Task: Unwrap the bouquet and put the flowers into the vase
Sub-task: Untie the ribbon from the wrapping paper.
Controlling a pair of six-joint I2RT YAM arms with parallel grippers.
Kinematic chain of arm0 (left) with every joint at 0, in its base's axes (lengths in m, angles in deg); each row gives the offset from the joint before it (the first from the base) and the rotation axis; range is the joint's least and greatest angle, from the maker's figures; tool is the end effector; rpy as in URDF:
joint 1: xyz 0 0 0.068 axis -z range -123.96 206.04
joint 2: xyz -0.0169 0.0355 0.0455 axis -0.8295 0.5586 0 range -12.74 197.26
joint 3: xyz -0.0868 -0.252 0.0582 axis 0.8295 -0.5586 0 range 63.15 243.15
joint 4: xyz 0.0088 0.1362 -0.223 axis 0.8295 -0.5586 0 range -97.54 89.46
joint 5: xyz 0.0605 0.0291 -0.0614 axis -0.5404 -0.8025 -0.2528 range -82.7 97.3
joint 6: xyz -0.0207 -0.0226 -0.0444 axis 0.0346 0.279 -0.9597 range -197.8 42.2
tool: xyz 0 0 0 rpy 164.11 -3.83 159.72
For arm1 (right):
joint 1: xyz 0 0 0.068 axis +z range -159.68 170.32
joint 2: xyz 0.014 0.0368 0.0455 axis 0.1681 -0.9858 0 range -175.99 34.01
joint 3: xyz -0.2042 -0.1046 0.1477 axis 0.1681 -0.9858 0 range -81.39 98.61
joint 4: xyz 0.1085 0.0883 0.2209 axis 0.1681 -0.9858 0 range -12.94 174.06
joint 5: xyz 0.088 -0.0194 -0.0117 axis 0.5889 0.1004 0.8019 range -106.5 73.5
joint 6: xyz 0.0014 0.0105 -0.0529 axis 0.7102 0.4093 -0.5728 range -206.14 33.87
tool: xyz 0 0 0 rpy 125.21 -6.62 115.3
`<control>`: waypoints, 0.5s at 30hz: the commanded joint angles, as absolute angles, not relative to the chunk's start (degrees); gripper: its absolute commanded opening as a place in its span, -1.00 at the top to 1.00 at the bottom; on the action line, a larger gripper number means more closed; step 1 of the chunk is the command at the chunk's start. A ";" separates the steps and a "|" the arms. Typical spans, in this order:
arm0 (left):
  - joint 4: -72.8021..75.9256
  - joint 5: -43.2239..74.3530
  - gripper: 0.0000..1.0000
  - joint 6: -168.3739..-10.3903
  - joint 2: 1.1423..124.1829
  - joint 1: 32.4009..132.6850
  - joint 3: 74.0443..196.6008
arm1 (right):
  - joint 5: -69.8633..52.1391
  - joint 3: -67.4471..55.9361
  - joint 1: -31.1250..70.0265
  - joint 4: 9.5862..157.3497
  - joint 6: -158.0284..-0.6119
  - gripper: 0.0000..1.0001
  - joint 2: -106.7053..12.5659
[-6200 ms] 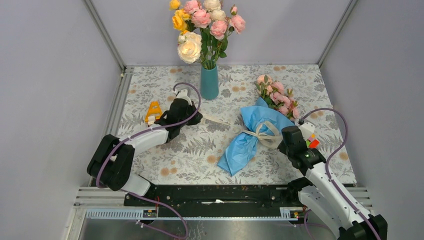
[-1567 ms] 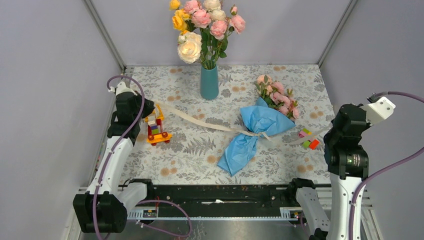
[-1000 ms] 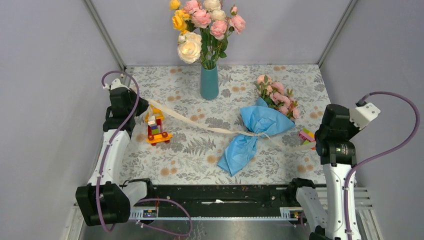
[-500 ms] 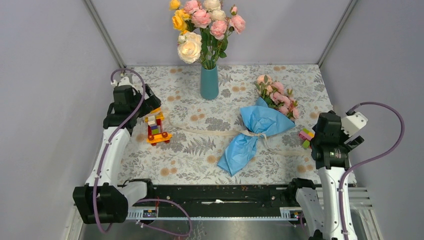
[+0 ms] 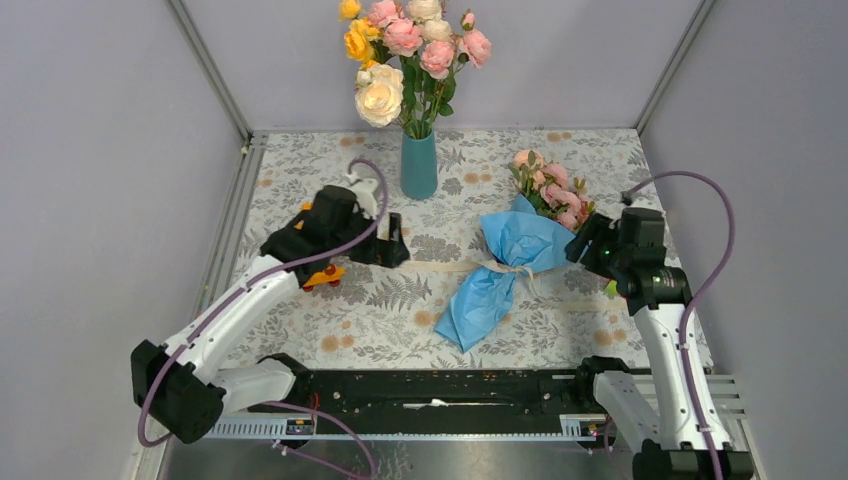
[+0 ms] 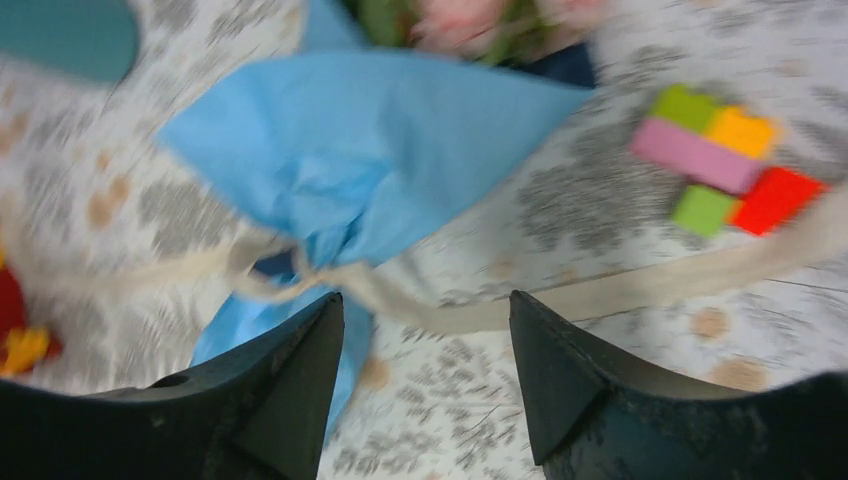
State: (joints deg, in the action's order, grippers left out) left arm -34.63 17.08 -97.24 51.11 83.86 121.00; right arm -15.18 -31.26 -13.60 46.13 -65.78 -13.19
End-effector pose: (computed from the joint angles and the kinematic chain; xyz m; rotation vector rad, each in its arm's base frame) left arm 0.2068 -0.1160 0.3142 0.2631 2.3224 -0.6184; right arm 0.1716 -0.0109 0.3168 0.4472 2.1415 0.1879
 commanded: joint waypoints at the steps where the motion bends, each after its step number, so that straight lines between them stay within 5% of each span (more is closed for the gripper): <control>1: -30.23 19.82 -0.98 -94.70 54.34 93.51 124.55 | -5.42 -33.36 -2.58 48.94 -66.00 -0.33 -12.29; 15: -20.27 40.26 -0.84 -104.47 76.85 102.72 128.14 | -10.11 -40.60 13.25 60.27 -63.07 0.12 -22.40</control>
State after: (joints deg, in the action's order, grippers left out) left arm -24.95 34.35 -100.89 74.19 100.23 127.40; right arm -6.44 -40.20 11.08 55.35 -64.09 -19.88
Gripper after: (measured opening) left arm 0.954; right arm 0.468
